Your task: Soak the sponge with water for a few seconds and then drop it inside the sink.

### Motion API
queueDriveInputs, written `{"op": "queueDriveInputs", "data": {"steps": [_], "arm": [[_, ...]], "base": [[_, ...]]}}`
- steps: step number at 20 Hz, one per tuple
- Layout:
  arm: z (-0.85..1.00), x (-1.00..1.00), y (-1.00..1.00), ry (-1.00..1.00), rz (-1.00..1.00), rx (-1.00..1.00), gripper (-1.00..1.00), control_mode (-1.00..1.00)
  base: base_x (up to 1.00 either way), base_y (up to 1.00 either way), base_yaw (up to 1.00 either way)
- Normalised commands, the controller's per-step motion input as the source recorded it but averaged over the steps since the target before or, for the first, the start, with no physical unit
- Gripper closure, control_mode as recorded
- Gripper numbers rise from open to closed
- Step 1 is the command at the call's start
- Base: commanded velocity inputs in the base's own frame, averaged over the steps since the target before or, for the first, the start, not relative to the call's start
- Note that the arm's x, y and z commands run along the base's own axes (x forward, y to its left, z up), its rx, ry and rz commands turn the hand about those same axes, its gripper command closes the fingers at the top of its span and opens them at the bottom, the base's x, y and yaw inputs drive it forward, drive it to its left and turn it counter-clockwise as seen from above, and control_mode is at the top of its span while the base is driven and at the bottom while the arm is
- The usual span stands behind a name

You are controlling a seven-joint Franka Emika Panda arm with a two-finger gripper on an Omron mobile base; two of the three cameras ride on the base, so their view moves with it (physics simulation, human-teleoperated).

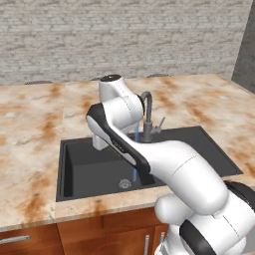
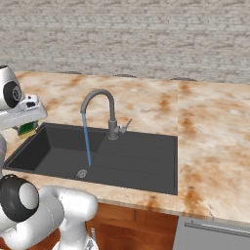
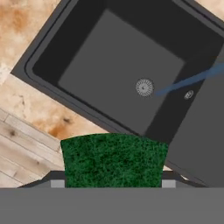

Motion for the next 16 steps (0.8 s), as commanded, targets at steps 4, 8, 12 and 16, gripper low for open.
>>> {"op": "queueDriveInputs", "data": {"steps": [4, 8, 12, 16], "arm": [[-0.04, 0.24, -0.1, -0.07, -0.2, 0.0, 1.0, -1.0], [-0.23, 0.21, -0.01, -0.14, -0.22, 0.0, 1.0, -1.0], [-0.41, 0.07, 0.0, -0.23, -0.25, 0.0, 1.0, -1.0], [-0.21, 0.03, 0.0, -0.21, -0.27, 0.0, 1.0, -1.0]], "base": [[0.0, 0.0, 0.0], [0.0, 0.0, 0.0], [0.0, 0.0, 0.0], [0.0, 0.0, 0.0]]}}
